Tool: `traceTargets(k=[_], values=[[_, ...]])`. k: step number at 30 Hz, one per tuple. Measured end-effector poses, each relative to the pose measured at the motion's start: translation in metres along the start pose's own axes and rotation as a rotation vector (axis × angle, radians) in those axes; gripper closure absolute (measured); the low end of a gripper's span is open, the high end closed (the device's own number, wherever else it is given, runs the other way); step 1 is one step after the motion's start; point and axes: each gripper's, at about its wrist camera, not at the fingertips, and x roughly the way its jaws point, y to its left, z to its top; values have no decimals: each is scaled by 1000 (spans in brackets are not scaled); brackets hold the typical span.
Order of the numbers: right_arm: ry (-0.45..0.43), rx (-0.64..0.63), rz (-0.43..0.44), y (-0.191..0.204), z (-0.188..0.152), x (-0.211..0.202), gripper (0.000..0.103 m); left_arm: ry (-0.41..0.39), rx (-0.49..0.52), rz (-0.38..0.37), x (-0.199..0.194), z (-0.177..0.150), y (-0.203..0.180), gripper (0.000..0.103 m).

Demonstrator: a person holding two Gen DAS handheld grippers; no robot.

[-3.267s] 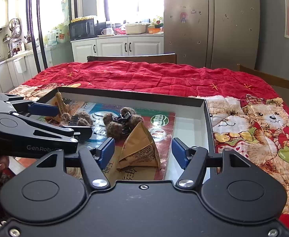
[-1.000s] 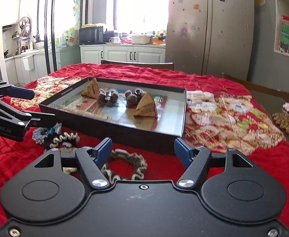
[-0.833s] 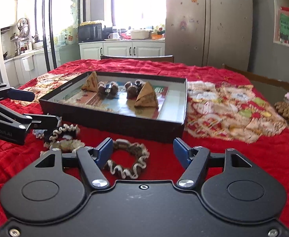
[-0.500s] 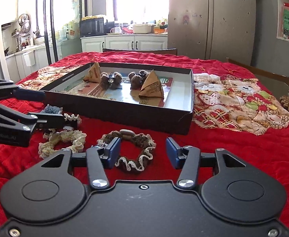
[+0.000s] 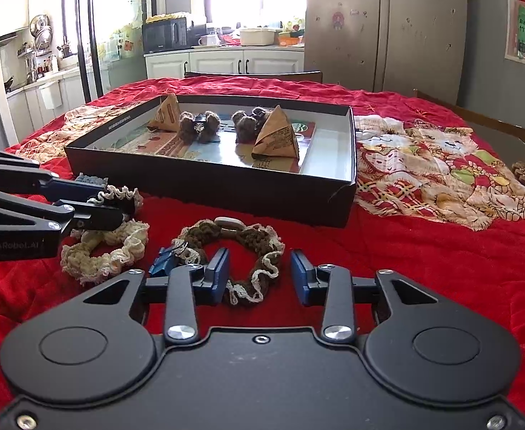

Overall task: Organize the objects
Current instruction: 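Close the right tool on a brown-cream scrunchie while the left tool grips a black scrunchie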

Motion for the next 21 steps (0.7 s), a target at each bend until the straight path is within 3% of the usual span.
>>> traceTargets(k=[6,10,21], values=[[14,16,15,-1,0,3,77,6,-10,-20,-1,0,1,85],[21,23,3,-1,0,5,90,4,-21,-22,-2,1,3,88],[-38,-3,-14,1,2,-7,94,-27,-44,-25,-12,5,8,89]])
